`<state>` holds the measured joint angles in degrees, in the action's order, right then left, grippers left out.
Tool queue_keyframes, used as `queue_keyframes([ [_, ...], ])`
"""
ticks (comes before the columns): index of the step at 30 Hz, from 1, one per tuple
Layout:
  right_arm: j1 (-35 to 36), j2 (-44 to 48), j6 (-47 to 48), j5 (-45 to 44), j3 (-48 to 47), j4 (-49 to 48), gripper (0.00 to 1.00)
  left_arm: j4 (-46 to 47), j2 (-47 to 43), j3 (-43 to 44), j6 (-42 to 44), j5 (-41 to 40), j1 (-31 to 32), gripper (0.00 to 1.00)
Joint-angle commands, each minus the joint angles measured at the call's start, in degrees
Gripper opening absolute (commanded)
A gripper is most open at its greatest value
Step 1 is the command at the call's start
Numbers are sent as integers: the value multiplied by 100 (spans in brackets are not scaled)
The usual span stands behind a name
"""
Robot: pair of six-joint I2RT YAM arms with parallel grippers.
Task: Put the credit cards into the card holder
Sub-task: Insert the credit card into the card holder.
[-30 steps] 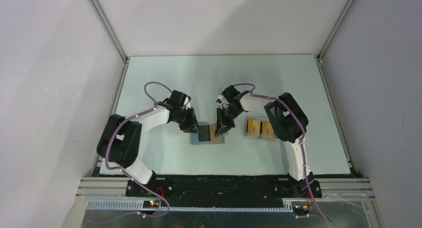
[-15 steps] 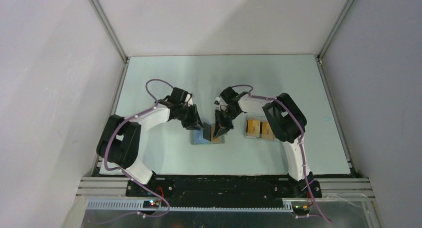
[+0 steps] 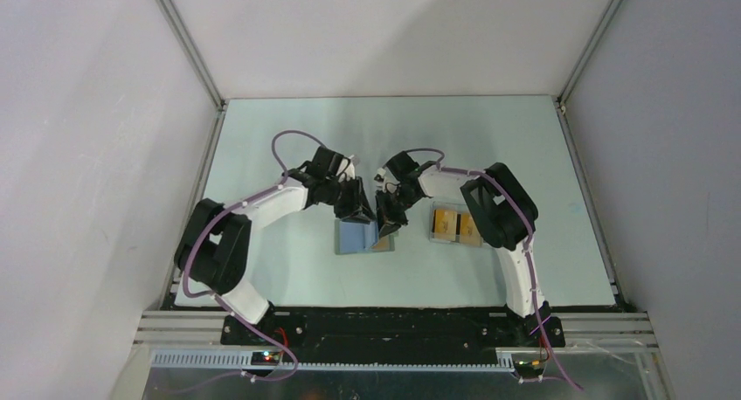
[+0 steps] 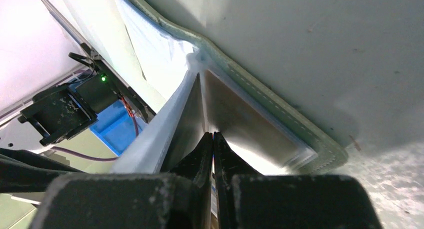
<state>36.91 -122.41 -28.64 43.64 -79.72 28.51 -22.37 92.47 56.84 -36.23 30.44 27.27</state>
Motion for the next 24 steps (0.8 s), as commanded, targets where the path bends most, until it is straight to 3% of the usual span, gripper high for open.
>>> queue_keyframes([
  [1, -134, 198, 44, -133, 26, 122, 7, 135, 207, 152, -143, 88, 103, 31],
  [13, -385, 1168, 549, -1679, -29, 1634, 9, 389, 642, 241, -376, -89, 165, 34],
  [19, -535, 1536, 789, -1640, -74, 1839, 9, 451, 573, 307, -378, -221, 203, 42],
  [24, -988, 2240, 866, -1357, 93, 1837, 9, 493, 532, 394, -404, -302, 272, 43],
])
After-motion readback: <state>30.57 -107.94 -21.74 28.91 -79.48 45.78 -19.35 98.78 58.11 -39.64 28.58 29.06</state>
